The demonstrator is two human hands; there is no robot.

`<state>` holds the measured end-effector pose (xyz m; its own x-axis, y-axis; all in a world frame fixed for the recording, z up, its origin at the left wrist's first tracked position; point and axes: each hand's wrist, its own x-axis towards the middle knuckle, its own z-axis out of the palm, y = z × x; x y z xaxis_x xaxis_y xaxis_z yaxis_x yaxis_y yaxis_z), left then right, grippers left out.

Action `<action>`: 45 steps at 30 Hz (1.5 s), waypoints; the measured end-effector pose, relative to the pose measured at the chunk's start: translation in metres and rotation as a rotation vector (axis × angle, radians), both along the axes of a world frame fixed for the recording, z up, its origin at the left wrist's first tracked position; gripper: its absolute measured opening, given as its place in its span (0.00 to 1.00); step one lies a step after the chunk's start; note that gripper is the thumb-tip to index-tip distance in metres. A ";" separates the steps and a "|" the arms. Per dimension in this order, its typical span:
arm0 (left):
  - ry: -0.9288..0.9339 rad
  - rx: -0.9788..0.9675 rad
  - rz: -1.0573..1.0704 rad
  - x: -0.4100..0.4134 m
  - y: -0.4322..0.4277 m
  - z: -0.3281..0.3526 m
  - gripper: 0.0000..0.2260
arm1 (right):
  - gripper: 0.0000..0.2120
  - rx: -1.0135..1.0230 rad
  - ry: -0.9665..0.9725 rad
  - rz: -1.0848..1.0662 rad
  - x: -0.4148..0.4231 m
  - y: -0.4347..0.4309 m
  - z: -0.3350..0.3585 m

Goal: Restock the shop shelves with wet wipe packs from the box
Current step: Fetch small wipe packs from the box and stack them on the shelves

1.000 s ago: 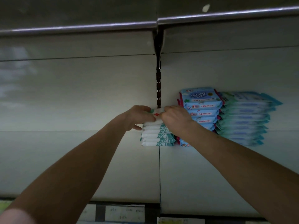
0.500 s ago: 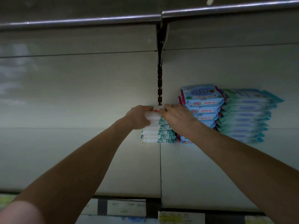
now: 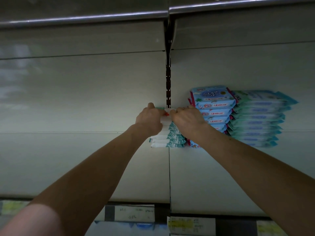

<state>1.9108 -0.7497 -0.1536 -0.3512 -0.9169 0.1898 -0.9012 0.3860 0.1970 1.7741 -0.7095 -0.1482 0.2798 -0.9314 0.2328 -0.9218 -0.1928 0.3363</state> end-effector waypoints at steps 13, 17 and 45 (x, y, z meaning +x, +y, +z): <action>-0.137 -0.032 0.023 -0.002 0.006 0.001 0.22 | 0.19 0.018 0.034 -0.021 0.004 0.005 0.002; -0.144 -0.041 0.048 0.002 0.016 0.003 0.25 | 0.24 0.010 0.045 -0.015 0.008 0.015 0.007; -0.183 0.080 0.798 0.210 0.181 0.030 0.20 | 0.09 0.033 -0.119 0.641 0.230 0.093 0.030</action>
